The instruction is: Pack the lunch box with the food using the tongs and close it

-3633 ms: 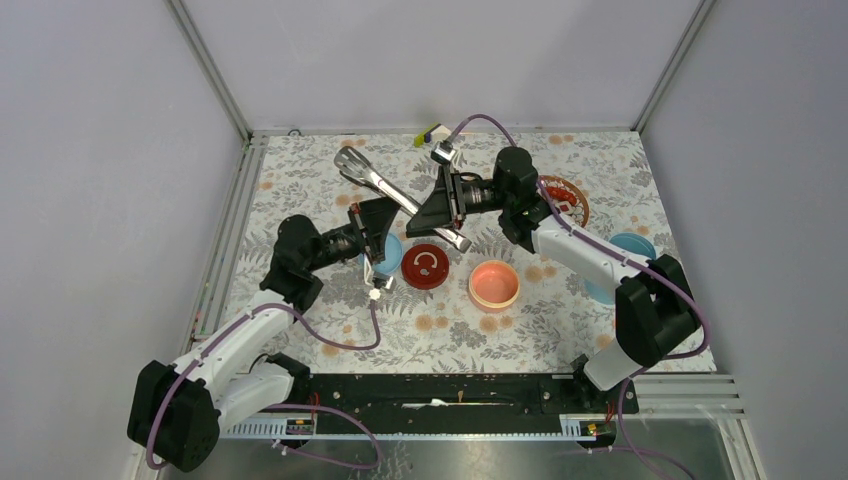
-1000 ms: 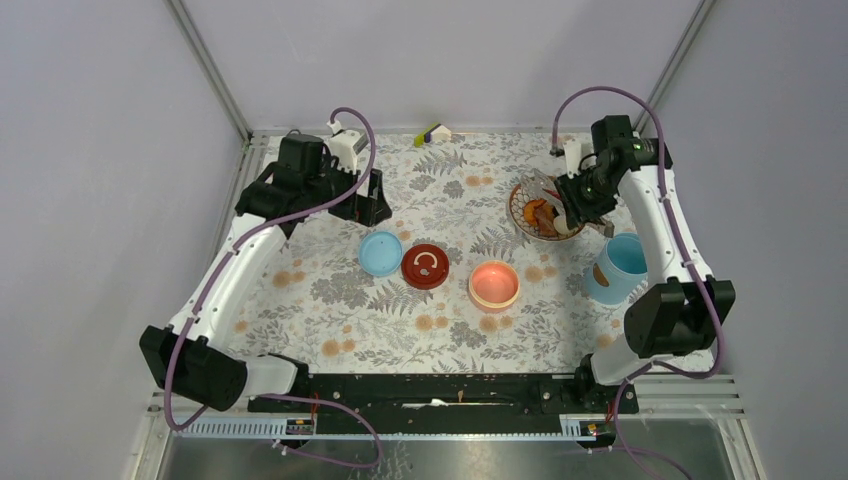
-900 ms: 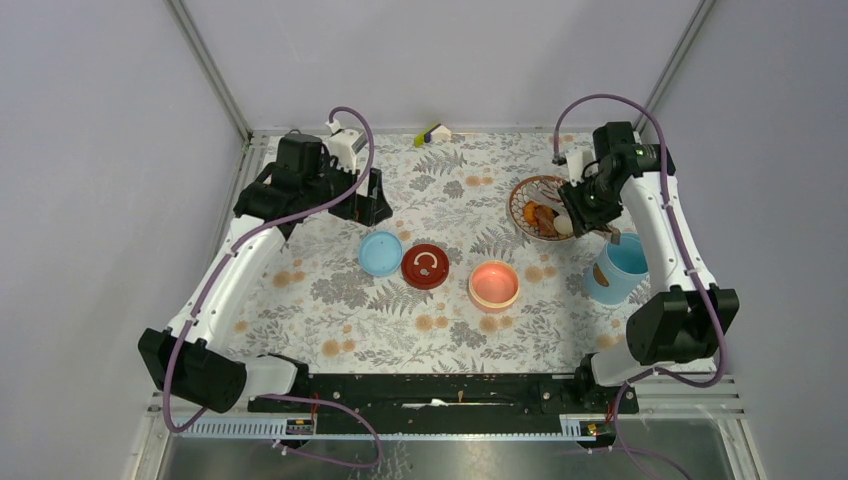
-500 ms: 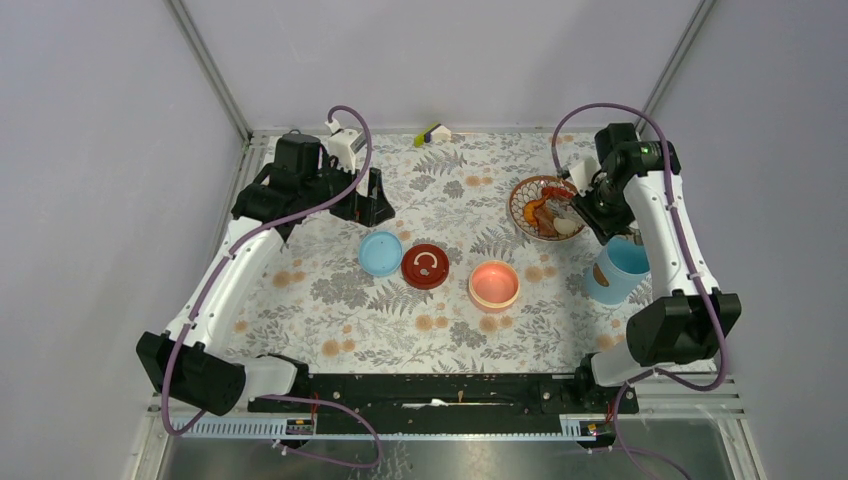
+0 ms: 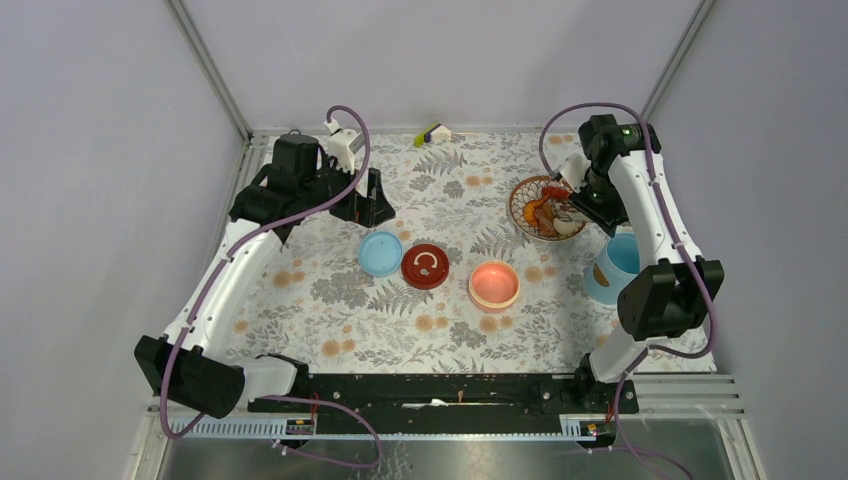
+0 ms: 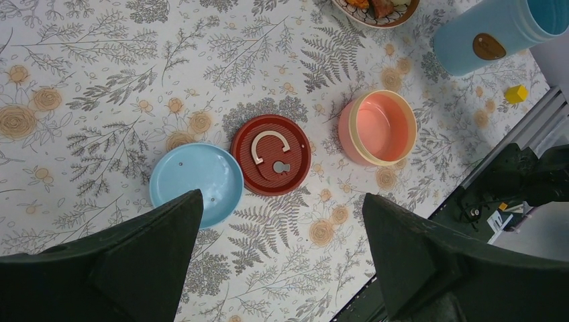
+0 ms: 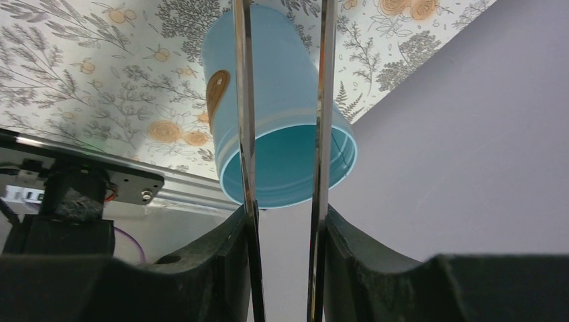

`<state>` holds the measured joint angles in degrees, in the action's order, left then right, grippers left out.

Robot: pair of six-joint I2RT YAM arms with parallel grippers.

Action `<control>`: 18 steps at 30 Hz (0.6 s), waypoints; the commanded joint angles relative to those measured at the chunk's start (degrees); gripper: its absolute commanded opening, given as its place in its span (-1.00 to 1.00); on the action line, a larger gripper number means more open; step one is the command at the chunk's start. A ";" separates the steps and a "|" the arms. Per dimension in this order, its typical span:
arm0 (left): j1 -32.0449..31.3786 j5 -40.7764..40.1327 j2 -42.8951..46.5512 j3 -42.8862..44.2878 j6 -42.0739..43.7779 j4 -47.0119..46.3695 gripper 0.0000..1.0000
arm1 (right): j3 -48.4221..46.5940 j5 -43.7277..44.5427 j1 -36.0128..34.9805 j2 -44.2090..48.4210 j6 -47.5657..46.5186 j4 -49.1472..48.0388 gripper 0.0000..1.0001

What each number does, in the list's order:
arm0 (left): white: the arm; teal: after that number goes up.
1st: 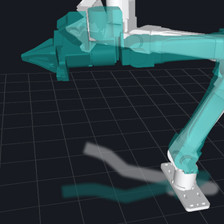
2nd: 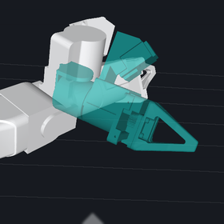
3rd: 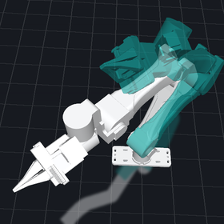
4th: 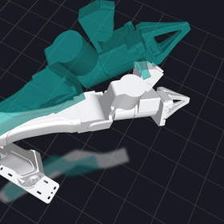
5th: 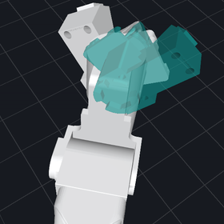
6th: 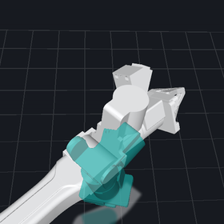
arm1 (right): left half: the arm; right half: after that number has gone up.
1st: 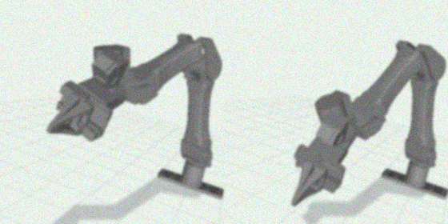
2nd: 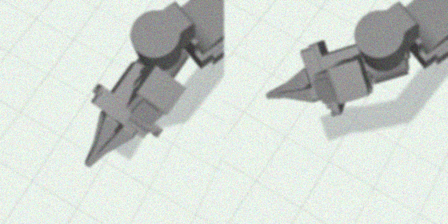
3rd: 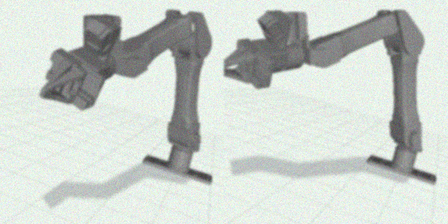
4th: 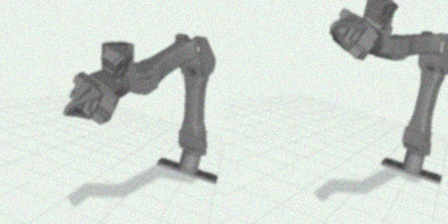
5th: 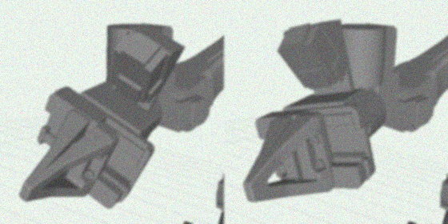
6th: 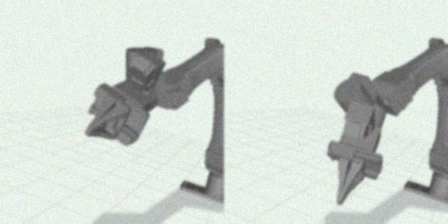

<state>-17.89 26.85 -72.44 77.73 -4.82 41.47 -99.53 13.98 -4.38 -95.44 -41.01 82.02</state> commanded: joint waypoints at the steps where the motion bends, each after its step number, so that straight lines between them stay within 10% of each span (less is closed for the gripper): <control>1: 0.14 1.91 1.66 0.05 -1.11 -2.55 0.98 | -2.61 5.65 -1.90 -1.13 -2.41 2.71 -0.14; 18: 0.14 2.82 1.88 -0.11 -1.51 -2.54 0.98 | -5.39 12.23 -3.44 -8.15 -4.35 2.71 -0.11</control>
<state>-17.89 27.97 -72.40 77.43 -5.72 41.45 -102.15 23.09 -6.85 -102.65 -43.68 82.46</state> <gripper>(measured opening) 0.989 0.441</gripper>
